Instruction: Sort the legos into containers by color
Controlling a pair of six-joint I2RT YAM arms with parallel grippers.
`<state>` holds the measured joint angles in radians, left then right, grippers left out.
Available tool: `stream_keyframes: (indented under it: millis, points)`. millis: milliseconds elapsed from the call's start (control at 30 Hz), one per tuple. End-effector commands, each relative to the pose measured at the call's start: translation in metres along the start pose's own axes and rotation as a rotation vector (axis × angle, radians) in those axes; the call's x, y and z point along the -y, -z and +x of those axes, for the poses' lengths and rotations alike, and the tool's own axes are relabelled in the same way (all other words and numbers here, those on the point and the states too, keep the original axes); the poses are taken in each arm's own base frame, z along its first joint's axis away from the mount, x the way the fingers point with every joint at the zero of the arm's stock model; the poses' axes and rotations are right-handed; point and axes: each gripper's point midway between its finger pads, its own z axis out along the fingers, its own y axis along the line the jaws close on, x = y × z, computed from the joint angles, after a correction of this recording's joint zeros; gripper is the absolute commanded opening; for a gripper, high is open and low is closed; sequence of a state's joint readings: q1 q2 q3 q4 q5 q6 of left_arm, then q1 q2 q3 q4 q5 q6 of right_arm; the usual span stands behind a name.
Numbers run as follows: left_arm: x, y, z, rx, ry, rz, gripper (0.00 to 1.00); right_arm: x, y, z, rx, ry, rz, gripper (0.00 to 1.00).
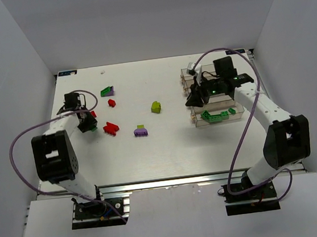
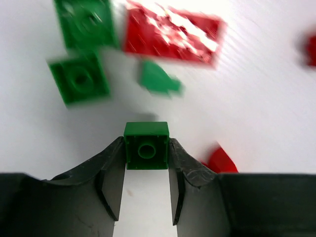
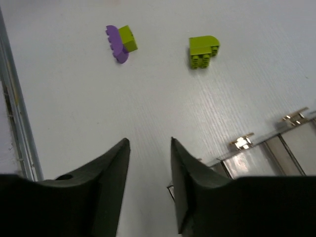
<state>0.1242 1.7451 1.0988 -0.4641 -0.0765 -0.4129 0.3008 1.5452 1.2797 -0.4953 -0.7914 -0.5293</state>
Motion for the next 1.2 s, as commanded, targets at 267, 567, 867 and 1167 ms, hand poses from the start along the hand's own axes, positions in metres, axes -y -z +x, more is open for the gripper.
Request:
stream_keyframes:
  millis: [267,567,867,1167]
  points:
    - [0.253,0.199,0.07,0.055,-0.225,1.017,0.14,0.062,0.09,-0.021,0.173,-0.142,0.217,0.0]
    - [0.4,0.219,0.183,-0.149,-0.474,1.206,0.14,0.057,0.113,-0.022,0.21,-0.16,0.259,0.0]
    - [0.471,0.2,0.222,-0.184,-0.611,1.175,0.15,0.042,0.123,-0.017,0.222,-0.155,0.283,0.0]
    - [0.488,0.169,0.235,-0.189,-0.623,1.098,0.29,0.044,0.123,-0.012,0.216,-0.168,0.285,0.0]
